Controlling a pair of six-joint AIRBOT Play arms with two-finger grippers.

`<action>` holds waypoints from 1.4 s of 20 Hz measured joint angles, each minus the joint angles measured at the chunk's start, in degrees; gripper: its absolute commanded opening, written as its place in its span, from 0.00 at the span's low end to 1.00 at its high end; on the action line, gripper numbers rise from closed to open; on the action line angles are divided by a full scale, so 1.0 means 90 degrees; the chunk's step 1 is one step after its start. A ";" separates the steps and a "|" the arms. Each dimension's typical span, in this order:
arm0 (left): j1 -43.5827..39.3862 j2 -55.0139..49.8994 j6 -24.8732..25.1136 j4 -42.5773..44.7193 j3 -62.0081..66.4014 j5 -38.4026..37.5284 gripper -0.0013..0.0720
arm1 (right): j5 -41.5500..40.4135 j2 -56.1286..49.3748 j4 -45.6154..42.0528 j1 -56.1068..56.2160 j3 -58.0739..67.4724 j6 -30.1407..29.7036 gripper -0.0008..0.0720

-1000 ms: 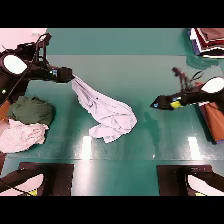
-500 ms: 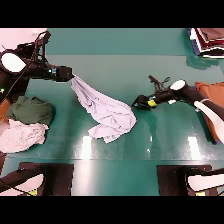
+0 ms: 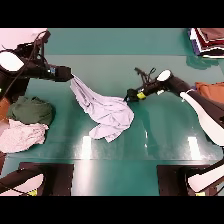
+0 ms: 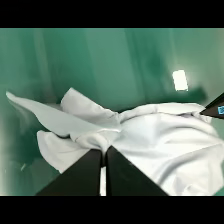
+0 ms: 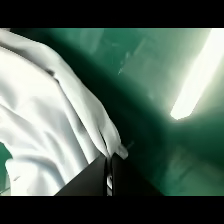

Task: Fold the shirts.

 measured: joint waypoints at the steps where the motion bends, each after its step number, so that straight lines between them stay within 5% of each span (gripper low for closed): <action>1: 0.0000 0.0117 0.0000 0.0007 0.0143 -0.0024 0.05 | 0.0063 0.0177 -0.0175 -0.0053 0.0250 0.0017 0.03; 18: -0.0002 0.2310 0.0002 -0.0721 0.3672 -0.0338 0.05 | 0.0209 0.4352 -0.2620 -0.0563 0.3206 0.0527 0.03; 28: 0.0000 0.1630 0.0002 -0.0005 0.2970 -0.0746 0.05 | 0.0134 0.3628 -0.3252 -0.0573 0.3264 0.0933 0.03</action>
